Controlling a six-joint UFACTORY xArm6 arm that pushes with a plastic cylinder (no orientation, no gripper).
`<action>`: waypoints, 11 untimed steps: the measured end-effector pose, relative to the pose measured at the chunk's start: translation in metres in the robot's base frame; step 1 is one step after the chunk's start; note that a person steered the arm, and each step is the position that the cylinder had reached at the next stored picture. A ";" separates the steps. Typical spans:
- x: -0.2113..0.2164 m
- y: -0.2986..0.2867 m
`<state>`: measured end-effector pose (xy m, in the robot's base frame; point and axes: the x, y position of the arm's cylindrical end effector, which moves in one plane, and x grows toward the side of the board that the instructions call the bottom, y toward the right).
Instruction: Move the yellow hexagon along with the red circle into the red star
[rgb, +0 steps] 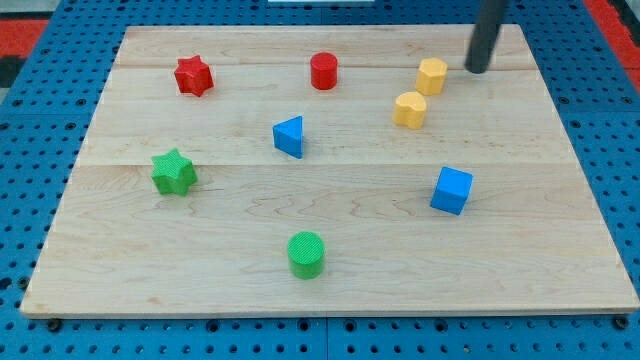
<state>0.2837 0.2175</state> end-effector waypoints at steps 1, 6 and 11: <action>0.030 -0.060; -0.001 -0.190; 0.015 -0.227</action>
